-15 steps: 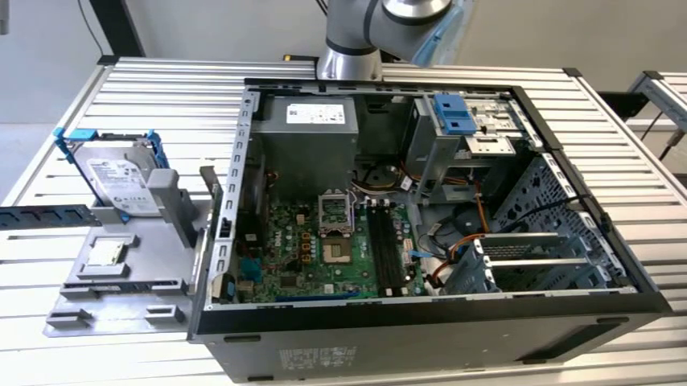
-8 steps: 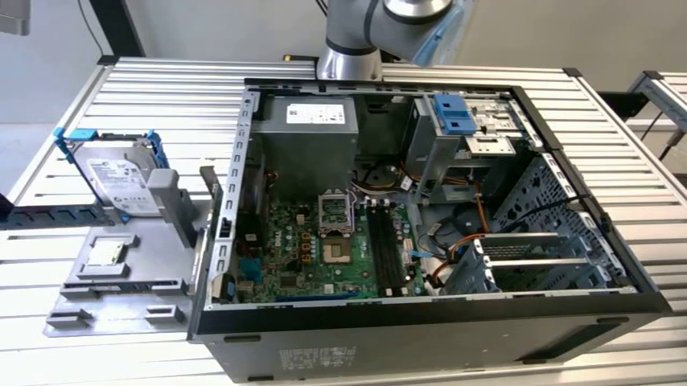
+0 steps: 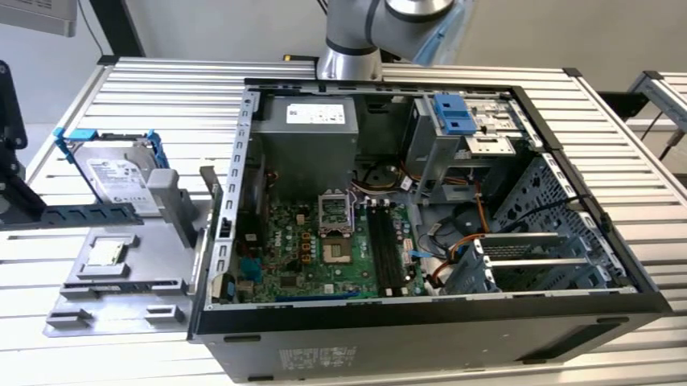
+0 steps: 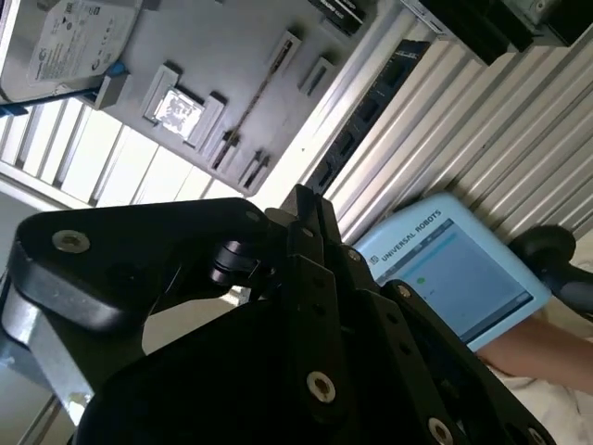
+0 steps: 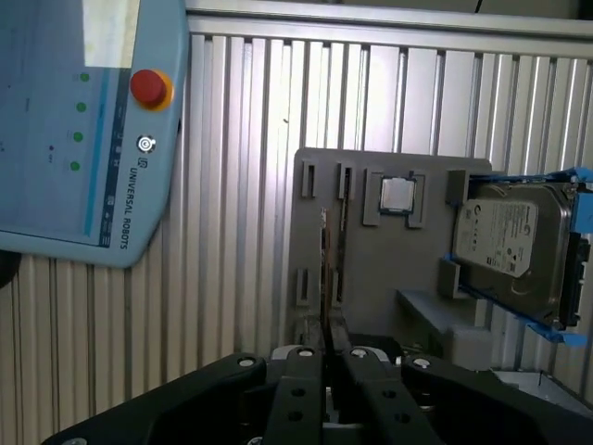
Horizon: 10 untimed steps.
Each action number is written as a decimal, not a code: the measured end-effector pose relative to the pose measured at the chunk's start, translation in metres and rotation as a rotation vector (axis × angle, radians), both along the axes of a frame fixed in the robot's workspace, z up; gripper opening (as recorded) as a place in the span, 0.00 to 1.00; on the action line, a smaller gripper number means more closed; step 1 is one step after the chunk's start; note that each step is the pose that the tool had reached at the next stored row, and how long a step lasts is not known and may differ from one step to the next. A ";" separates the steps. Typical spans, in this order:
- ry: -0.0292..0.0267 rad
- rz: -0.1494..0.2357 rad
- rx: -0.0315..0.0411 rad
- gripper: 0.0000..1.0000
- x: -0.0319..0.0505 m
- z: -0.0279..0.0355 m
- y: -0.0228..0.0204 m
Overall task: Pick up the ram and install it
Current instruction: 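Pick up the ram and move it above insertion slot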
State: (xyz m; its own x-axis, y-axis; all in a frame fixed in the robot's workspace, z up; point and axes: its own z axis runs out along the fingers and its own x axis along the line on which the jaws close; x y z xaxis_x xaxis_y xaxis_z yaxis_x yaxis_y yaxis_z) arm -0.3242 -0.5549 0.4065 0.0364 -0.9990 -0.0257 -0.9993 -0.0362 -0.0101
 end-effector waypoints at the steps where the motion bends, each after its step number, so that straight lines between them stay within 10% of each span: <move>1: 0.0000 0.000 0.0000 0.00 0.0038 0.0000 0.0000; 10: 0.0000 0.000 0.0001 0.00 0.0421 0.0000 0.0000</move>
